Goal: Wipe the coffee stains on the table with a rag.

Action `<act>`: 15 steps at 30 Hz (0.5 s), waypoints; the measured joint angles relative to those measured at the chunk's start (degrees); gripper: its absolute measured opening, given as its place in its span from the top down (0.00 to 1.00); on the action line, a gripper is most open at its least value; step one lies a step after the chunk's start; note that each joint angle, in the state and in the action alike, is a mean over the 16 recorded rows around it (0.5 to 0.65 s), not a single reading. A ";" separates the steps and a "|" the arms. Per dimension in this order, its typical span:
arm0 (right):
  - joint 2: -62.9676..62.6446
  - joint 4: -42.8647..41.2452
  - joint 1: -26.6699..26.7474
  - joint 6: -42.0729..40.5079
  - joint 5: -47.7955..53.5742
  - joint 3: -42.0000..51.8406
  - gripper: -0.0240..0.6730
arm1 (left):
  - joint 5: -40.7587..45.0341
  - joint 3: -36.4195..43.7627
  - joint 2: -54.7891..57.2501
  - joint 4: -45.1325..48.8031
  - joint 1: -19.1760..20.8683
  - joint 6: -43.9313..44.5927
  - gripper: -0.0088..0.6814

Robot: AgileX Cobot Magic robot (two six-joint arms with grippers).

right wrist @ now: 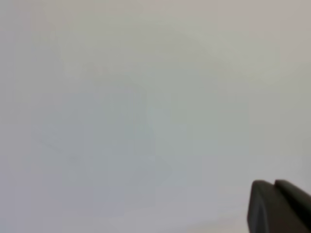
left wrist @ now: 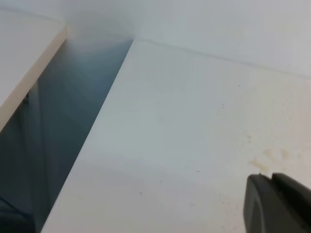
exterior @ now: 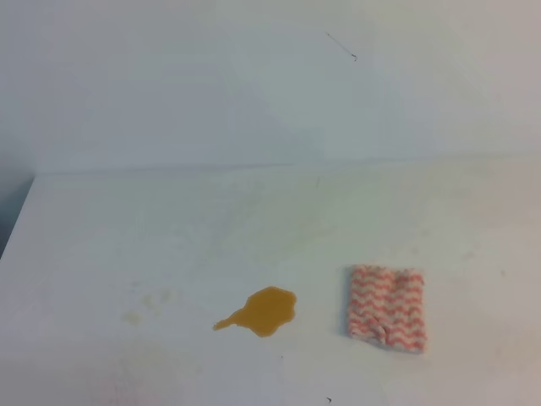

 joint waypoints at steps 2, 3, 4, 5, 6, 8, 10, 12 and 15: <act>0.00 -0.28 0.00 -0.62 -2.16 0.00 0.97 | 0.00 0.31 0.00 0.00 0.00 0.00 0.99; 0.00 -0.40 0.00 -0.90 -3.13 0.00 0.97 | 0.00 0.31 0.00 0.00 0.00 0.00 0.99; 0.00 -0.50 0.00 -1.16 -4.04 0.00 0.97 | 0.00 0.47 0.00 0.00 0.00 0.00 0.99; 0.00 -0.60 0.00 -1.35 -4.87 0.00 0.97 | 0.00 0.31 0.00 0.00 0.00 0.00 0.99; 0.00 -0.68 0.00 -1.51 -5.61 -0.04 0.97 | 0.00 0.16 0.00 0.00 0.00 0.00 0.99; 0.00 -0.85 0.00 -1.95 -6.92 -0.37 0.97 | 0.00 0.31 0.00 0.00 0.00 0.00 0.99; 0.00 -1.00 0.00 -2.60 -8.01 -1.04 0.97 | 0.00 0.63 0.00 0.00 0.00 0.00 0.99; 0.06 -1.09 0.00 -3.42 -8.55 -2.14 0.97 | 0.00 0.31 0.00 0.00 0.00 0.00 0.99; 0.90 -1.13 0.00 -4.62 -8.01 -4.72 0.97 | 0.00 0.47 0.00 0.00 0.00 0.00 0.99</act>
